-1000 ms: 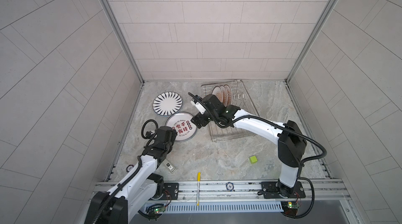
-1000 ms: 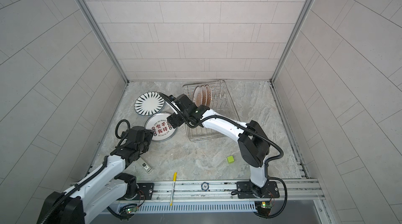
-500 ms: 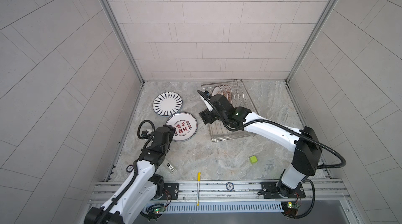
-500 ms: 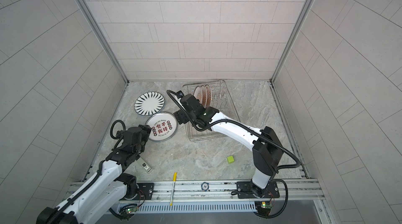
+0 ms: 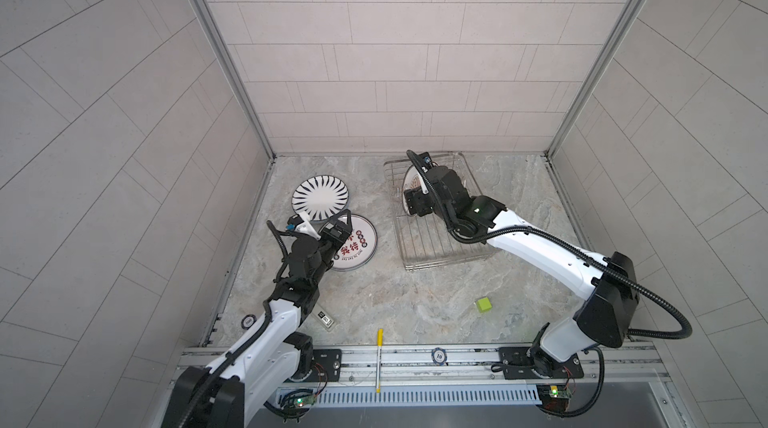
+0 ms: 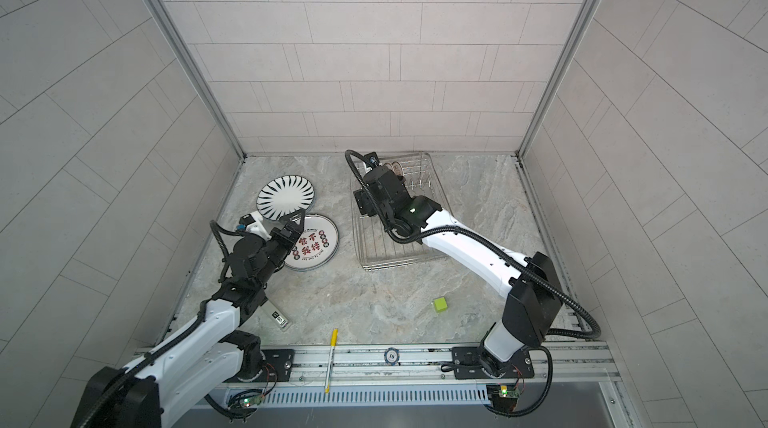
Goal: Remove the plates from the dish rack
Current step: 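Release the plate and move the right gripper to the rack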
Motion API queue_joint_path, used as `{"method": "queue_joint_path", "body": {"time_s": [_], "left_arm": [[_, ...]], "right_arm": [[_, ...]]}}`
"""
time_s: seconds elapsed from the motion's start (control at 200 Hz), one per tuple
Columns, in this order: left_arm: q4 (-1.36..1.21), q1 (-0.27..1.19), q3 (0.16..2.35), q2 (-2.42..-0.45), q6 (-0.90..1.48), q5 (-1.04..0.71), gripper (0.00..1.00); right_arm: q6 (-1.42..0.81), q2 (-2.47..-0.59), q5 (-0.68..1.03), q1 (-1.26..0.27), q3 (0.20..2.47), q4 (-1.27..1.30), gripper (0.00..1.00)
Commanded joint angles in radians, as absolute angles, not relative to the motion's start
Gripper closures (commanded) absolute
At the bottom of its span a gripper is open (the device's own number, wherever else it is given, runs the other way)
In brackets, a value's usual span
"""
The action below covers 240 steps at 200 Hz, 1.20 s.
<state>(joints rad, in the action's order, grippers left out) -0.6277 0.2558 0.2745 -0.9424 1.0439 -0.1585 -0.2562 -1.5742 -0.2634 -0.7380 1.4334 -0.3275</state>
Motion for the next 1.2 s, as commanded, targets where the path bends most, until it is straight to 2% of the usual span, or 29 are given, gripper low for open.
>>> {"method": "queue_joint_path", "body": {"time_s": [0.0, 0.09, 0.3, 0.4, 0.48, 0.741, 0.851, 0.951, 1.196], "left_arm": [[-0.854, 0.267, 0.324, -0.979, 0.941, -0.324, 0.00], [-0.786, 0.298, 0.371, -0.996, 0.886, -0.328, 0.00], [-0.594, 0.403, 0.446, -0.973, 0.732, -0.210, 0.00], [-0.575, 0.430, 0.457, -0.969, 0.688, -0.194, 0.00], [-0.573, 0.438, 0.459, -0.973, 0.678, -0.186, 0.00], [-0.578, 0.446, 0.457, -0.997, 0.671, -0.186, 0.00], [-0.591, 0.445, 0.450, -1.004, 0.670, -0.185, 0.00], [-0.592, 0.446, 0.449, -1.005, 0.670, -0.183, 0.00], [-0.595, 0.447, 0.446, -1.010, 0.667, -0.177, 0.00]], "right_arm": [[-0.299, -1.590, -0.310, -0.707, 1.476, -0.374, 0.17], [-0.314, -1.617, -0.317, -0.679, 1.500, -0.386, 0.23], [-0.313, -1.733, -0.362, -0.664, 1.621, -0.454, 0.47], [-0.319, -1.793, -0.390, -0.663, 1.677, -0.481, 0.52], [-0.324, -1.843, -0.414, -0.660, 1.722, -0.510, 0.56], [-0.342, -1.935, -0.414, -0.645, 1.791, -0.538, 0.58], [-0.350, -1.960, -0.390, -0.635, 1.797, -0.535, 0.62], [-0.354, -1.992, -0.386, -0.630, 1.821, -0.550, 0.70], [-0.361, -2.063, -0.386, -0.627, 1.871, -0.569, 0.73]]}}
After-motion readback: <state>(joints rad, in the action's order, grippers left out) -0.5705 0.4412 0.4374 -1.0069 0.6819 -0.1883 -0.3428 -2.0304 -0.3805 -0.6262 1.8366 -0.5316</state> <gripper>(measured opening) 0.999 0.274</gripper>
